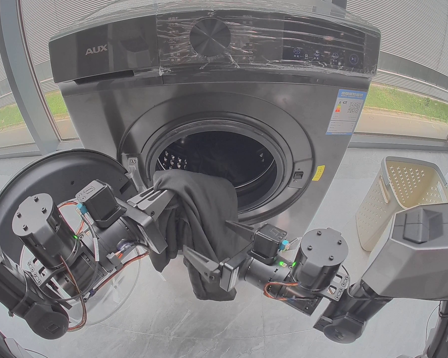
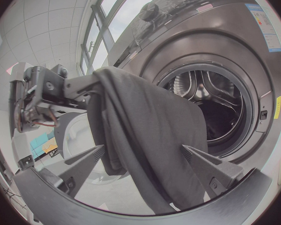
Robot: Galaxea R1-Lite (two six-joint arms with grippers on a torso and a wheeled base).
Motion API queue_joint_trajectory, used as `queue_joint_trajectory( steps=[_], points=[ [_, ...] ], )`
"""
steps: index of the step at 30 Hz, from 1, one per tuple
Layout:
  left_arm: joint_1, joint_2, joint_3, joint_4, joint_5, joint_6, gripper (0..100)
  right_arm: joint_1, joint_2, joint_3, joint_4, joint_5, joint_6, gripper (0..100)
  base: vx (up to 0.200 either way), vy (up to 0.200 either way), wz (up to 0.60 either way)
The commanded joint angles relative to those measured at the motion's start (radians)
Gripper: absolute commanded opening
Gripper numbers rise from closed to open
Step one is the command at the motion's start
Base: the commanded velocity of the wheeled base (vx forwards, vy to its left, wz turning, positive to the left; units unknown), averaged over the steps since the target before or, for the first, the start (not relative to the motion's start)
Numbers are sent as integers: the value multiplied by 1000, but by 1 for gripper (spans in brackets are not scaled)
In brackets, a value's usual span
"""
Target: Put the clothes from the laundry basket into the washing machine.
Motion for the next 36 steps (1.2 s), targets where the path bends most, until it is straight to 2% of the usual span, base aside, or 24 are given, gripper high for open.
queue_joint_trajectory(
  steps=[1, 4, 9, 10, 19, 27, 28, 32, 33, 36],
  points=[
    [-2, -4, -5, -1, 0, -3, 0, -42, 97, -90, -6, -14, -7, 100, 0, 0, 0],
    [-11, -6, -3, -2, 0, -6, 0, -54, 130, -140, -6, -40, -9, 100, 0, 0, 0],
    [-34, -21, 5, -1, 0, -35, 0, -68, 153, -197, -1, -82, -5, 100, 0, 0, 0],
    [-33, -21, 6, -1, 2, -35, 0, -69, 150, -200, -1, -82, -2, 0, 0, 0, 0],
    [-25, -16, 11, 1, 2, -37, 0, -66, 104, -185, -1, -88, 5, 0, 0, 0, 0],
    [-3, -13, 37, 1, -13, -37, 0, -65, -12, -47, -8, -77, 11, 0, 0, 0, 0],
    [-7, -16, 46, 2, -15, -35, 100, -63, -26, -24, -8, -76, 11, 0, 0, 0, 0],
    [-2, -16, 69, 1, -44, -46, 100, -69, -55, 11, -9, -66, 11, 0, 0, 0, 0],
    [4, -19, 80, -1, -56, -63, 100, -76, -68, 21, -8, -59, 13, 0, 0, 0, 0],
    [39, -32, 101, 1, -99, -85, 100, -111, -91, 45, -9, -33, 11, 0, 0, 0, 0]
  ],
)
